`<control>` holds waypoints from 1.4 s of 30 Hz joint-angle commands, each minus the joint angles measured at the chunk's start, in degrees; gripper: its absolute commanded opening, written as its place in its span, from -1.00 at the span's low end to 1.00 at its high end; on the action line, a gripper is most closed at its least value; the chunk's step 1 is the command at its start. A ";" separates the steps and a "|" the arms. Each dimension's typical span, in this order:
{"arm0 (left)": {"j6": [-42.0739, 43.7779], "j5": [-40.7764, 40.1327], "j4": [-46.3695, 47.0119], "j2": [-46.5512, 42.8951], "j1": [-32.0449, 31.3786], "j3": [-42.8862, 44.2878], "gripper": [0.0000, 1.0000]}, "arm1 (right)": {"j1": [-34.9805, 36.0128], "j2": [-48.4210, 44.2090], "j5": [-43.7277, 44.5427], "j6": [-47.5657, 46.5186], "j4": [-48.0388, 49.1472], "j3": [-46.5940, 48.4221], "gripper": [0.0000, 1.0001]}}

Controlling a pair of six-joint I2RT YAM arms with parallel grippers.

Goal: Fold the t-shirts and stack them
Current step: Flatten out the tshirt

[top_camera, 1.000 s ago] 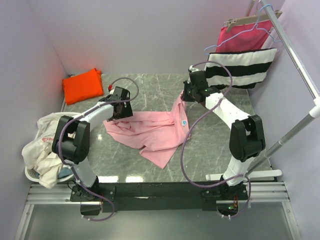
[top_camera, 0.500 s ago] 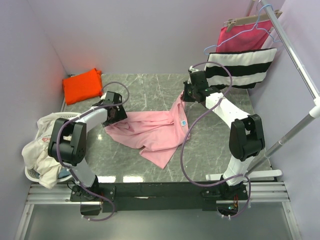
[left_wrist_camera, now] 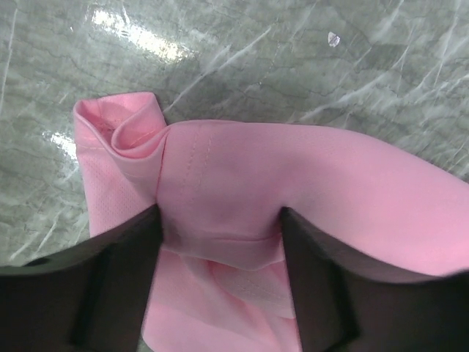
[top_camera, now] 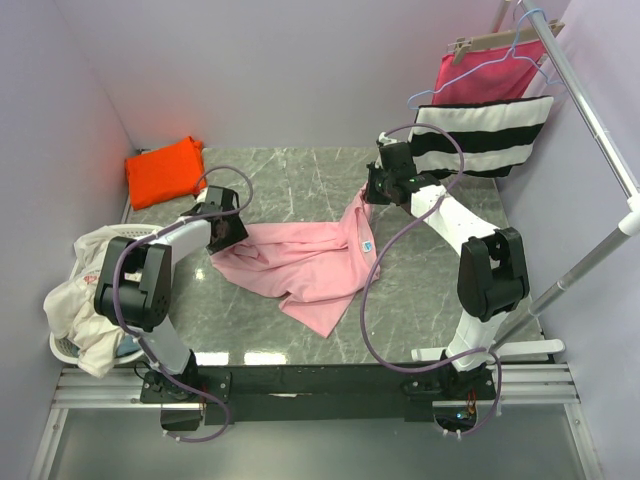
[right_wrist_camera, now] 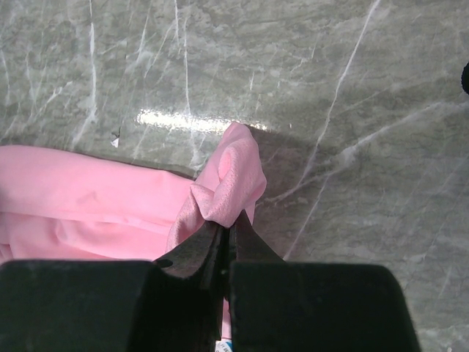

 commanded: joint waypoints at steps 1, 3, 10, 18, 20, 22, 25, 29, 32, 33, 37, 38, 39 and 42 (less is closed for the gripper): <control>-0.59 0.82 1.99 -2.74 0.25 -0.23 0.29 | -0.66 0.37 0.04 -0.74 0.99 1.49 -1.00; -0.33 0.29 1.46 -3.79 0.25 0.20 0.25 | -0.66 0.20 0.04 -0.74 1.08 1.32 -1.00; 0.73 -1.11 -0.65 -7.75 0.34 2.31 0.31 | -0.66 -0.15 0.83 -0.83 0.90 0.97 -1.00; 1.34 1.43 0.67 -7.23 0.78 2.49 -0.72 | -0.74 -0.06 0.66 -0.83 0.90 0.97 -1.00; 1.52 2.22 0.93 -6.01 0.87 2.58 -0.94 | -0.74 -0.06 0.83 -1.00 0.64 1.14 -1.00; 1.87 3.45 1.46 -5.30 0.87 2.58 -0.98 | -0.83 -0.06 0.83 -1.00 0.73 0.97 -1.00; 2.40 4.77 1.72 -4.50 1.04 2.49 -0.98 | -0.92 0.03 0.83 -1.00 0.64 0.96 -1.00; 2.49 5.30 2.16 -6.42 1.57 2.75 -0.98 | -1.10 -0.50 1.27 -1.09 0.29 1.05 -1.00; 3.10 5.83 -0.54 -10.55 2.71 5.91 -0.98 | -1.27 -2.77 2.59 -1.44 -0.94 1.23 -1.00; 3.89 5.74 -1.69 -11.61 3.06 7.31 -0.98 | -1.18 -3.83 3.81 -1.88 -1.47 1.05 -1.00; 6.26 5.74 -7.67 -16.89 3.86 16.61 -0.98 | -1.36 -10.33 7.24 -3.55 -4.27 0.44 -1.00; 7.22 6.00 -8.90 -19.07 3.94 18.03 -0.98 | -1.36 -13.13 8.29 -3.81 -4.89 0.61 -1.00; 7.76 6.44 -10.65 -20.31 4.03 20.48 -0.98 | -1.36 -14.64 8.91 -4.25 -5.60 0.61 -1.00; 9.08 7.58 -12.95 -25.41 4.03 23.66 -0.98 | -1.36 -20.79 9.36 -4.60 -7.36 -0.26 -1.00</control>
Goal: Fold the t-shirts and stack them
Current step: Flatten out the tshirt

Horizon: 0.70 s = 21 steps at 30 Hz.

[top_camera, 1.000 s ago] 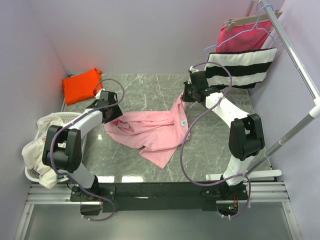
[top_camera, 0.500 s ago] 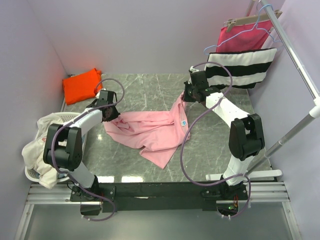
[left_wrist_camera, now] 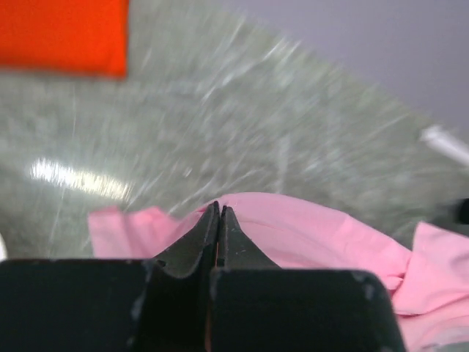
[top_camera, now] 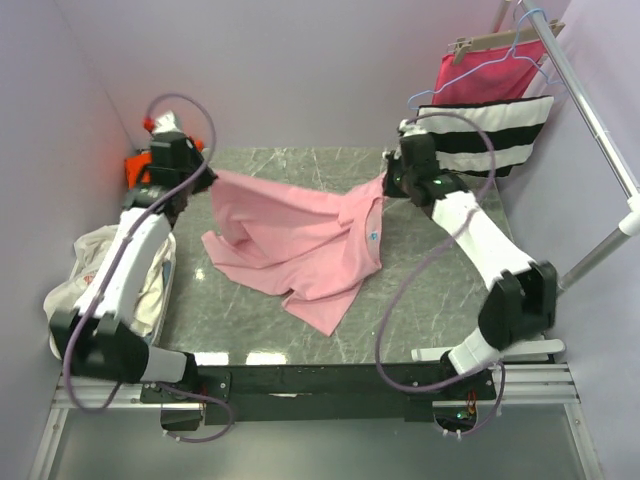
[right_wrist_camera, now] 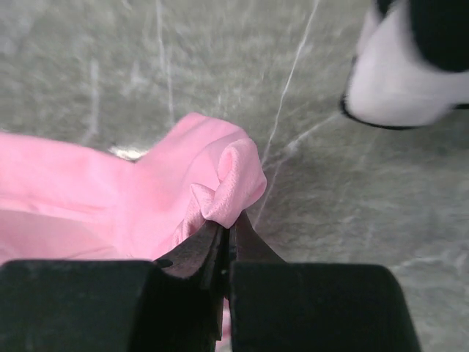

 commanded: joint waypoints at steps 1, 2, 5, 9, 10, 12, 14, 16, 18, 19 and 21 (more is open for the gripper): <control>3.83 2.49 -5.47 -9.44 0.14 6.32 -0.98 | -0.66 -12.23 2.58 -2.31 -1.26 -0.31 -0.99; 4.36 2.76 -5.92 -12.32 0.14 6.67 -0.98 | -0.66 -14.77 0.75 -2.48 -1.70 -0.14 -0.98; 5.41 3.02 -9.60 -16.56 0.14 9.04 -0.98 | -0.92 -19.43 -1.81 -2.14 -4.94 1.26 -0.98; 7.09 7.15 -14.97 -21.13 0.14 13.52 -0.98 | -1.10 -27.35 -7.69 -1.43 -6.80 1.62 -0.97; 6.91 8.20 -15.76 -22.19 0.14 13.61 -0.98 | -1.10 -28.84 -8.84 -1.52 -8.37 1.97 -0.93; 6.74 11.27 -17.69 -26.05 0.14 14.23 -0.98 | -1.01 -32.10 -12.08 -2.04 -11.09 4.51 -0.92; 6.82 15.21 -19.89 -28.86 0.14 15.89 -0.98 | -1.01 -35.25 -16.92 -2.22 -14.96 6.71 -0.92; 7.00 17.08 -24.72 -30.10 0.14 19.93 -0.98 | -0.75 -38.51 -18.60 -1.35 -15.33 6.90 -0.92; 6.82 18.22 -29.36 -31.42 0.14 24.40 -0.98 | -0.84 -43.17 -20.00 0.23 -15.32 8.03 -0.87; 6.91 18.93 -30.70 -31.77 0.14 25.99 -0.98 | -0.84 -44.23 -20.53 0.67 -15.76 8.82 -0.86; 6.39 18.50 -31.85 -33.26 -0.12 29.24 -0.98 | -0.75 -46.34 -21.94 1.29 -16.46 11.54 -0.81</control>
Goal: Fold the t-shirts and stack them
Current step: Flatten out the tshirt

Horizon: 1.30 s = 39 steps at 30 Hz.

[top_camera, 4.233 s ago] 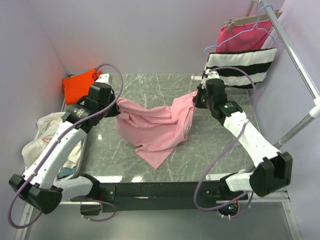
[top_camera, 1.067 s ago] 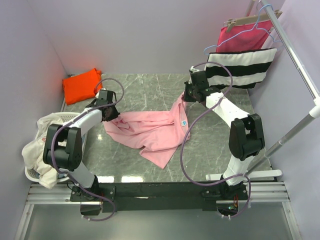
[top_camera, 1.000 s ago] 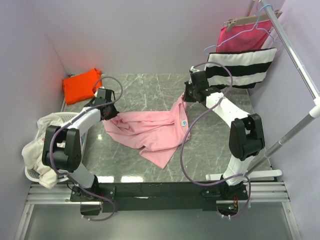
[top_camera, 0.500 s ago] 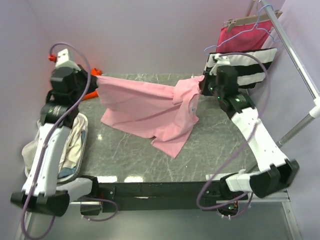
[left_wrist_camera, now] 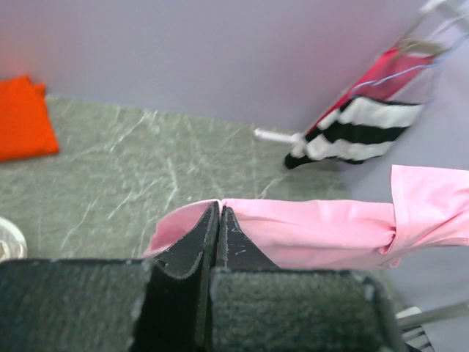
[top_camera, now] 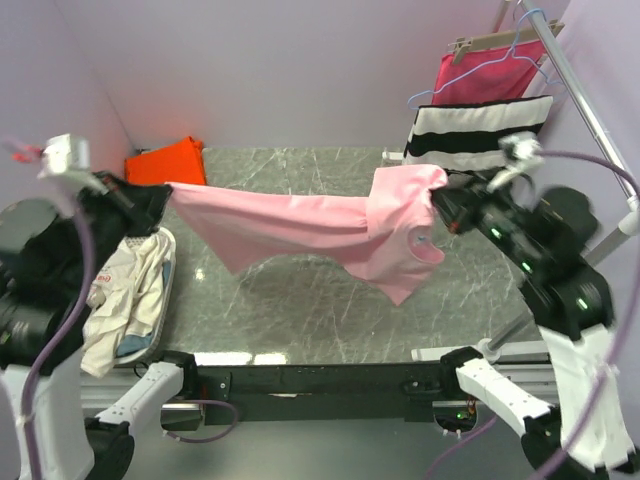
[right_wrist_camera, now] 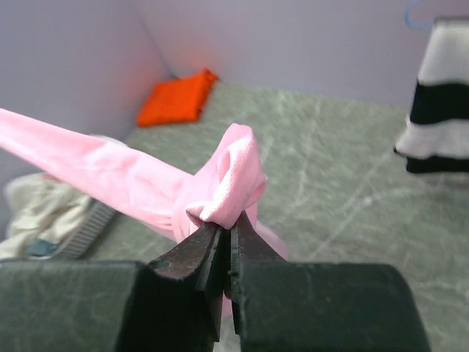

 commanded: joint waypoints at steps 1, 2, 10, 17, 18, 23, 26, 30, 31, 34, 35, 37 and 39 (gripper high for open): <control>0.11 2.48 -4.88 -3.74 -0.29 7.58 -0.98 | -0.16 -5.19 -5.38 1.79 -1.95 6.65 -0.81; -0.41 1.60 -5.14 -3.92 -0.30 8.28 -0.98 | -0.16 -5.02 -4.77 1.80 -2.13 7.62 -0.80; -1.64 -13.41 -0.33 -1.02 -0.30 -8.91 -0.98 | -0.16 8.48 8.33 3.46 0.84 -3.08 -0.82; -7.26 -22.74 21.02 7.40 -0.21 -37.05 -0.98 | -0.60 25.64 16.24 6.71 11.22 -15.66 -0.96; -7.71 -22.93 24.62 9.59 -0.12 -39.77 -0.98 | -0.60 27.92 17.29 7.07 12.88 -15.92 -0.98; -10.17 -28.38 35.54 28.04 0.14 -42.00 -0.98 | -1.47 43.74 21.59 8.56 15.09 -13.82 -1.00; -9.40 -32.34 33.89 39.73 0.58 -35.07 -0.98 | -2.44 50.43 26.33 9.00 15.62 -10.84 -1.00; -8.07 -30.50 32.12 50.99 0.50 -24.70 -0.98 | -3.41 56.94 30.55 9.18 12.99 -4.69 -0.16; -7.98 -28.75 32.47 53.27 0.49 -24.07 -0.98 | -3.41 57.03 31.09 9.27 12.81 -3.81 0.03; -8.24 -26.28 35.02 53.83 0.32 -24.85 -0.98 | -3.06 53.10 27.51 7.51 15.53 -5.55 0.15; -8.41 -26.27 35.98 53.56 0.32 -25.37 -0.98 | -2.71 51.95 26.45 6.64 16.14 -6.08 0.19; -8.33 -26.27 36.34 53.04 0.32 -26.43 -0.98 | -1.75 50.28 23.47 5.84 16.41 -5.30 0.23; -7.80 -26.36 35.99 52.86 0.32 -26.70 -0.98 | -1.57 51.05 19.34 4.43 14.93 -3.72 0.29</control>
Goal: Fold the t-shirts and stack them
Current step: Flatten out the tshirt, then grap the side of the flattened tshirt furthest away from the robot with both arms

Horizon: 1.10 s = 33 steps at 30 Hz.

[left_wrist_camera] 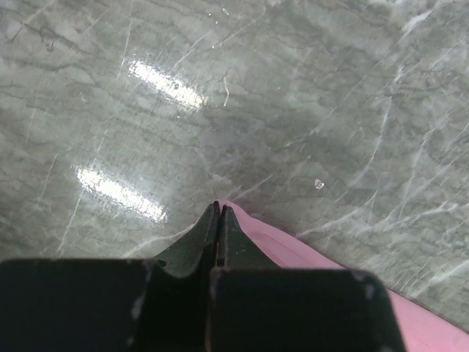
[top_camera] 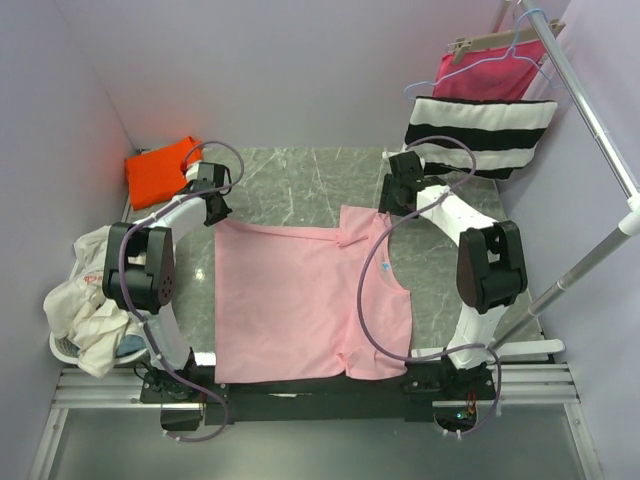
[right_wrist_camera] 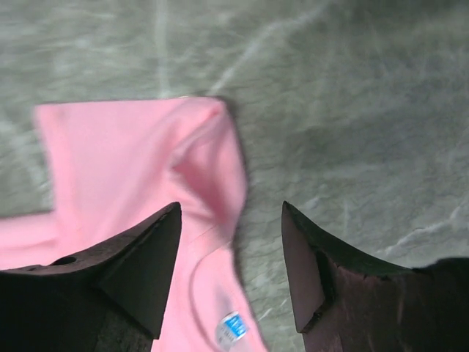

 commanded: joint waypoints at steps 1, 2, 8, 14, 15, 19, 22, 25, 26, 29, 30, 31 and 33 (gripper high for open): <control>0.81 0.50 2.75 -2.00 0.06 -0.29 -0.98 | 1.36 -2.24 -8.34 -2.69 0.87 5.29 0.29; 0.81 1.11 3.01 -2.00 0.06 -0.73 -0.98 | 1.36 -1.26 -9.67 -2.95 1.12 5.83 0.29; 0.81 2.79 3.36 -2.18 0.06 -0.82 -0.98 | 1.28 6.30 -7.23 -2.51 -0.89 11.54 0.29; 1.60 3.05 1.96 -2.62 -0.03 -0.03 -0.98 | 1.36 11.85 -5.64 -3.04 -9.33 18.05 0.27; 1.60 2.96 1.69 -2.71 -0.03 -0.12 -0.98 | 1.36 10.89 -5.12 -3.13 -9.16 17.35 0.27; 1.69 3.22 1.51 -3.50 -0.03 -0.21 -0.98 | 1.36 8.51 -3.88 -3.04 -8.98 12.96 0.22; 1.78 3.58 1.43 -3.32 -0.03 -0.12 -0.98 | 1.36 6.93 -4.41 -3.04 -8.37 10.23 0.04; 1.87 3.75 1.51 -3.15 -0.03 -0.38 -0.98 | 1.28 5.87 -5.37 -3.31 -7.49 8.03 -0.14; 1.87 4.01 1.60 -2.97 -0.03 -0.38 -0.98 | 1.28 5.96 -5.64 -3.48 -7.66 7.86 -0.14; 1.87 4.45 1.43 -2.53 -0.03 -0.47 -0.98 | 1.28 6.57 -6.61 -3.83 -7.67 7.07 -0.16; 1.95 4.63 1.51 -2.45 -0.03 -0.64 -0.98 | 1.19 6.66 -6.69 -3.92 -7.32 6.54 -0.19; 1.95 4.63 1.60 -2.36 -0.03 -0.65 -0.98 | 1.01 6.49 -6.78 -3.66 -7.14 6.10 -0.44; 2.04 4.46 1.60 -2.09 -0.03 -0.56 -0.98 | 0.66 5.52 -7.75 -3.66 -5.74 4.52 -0.64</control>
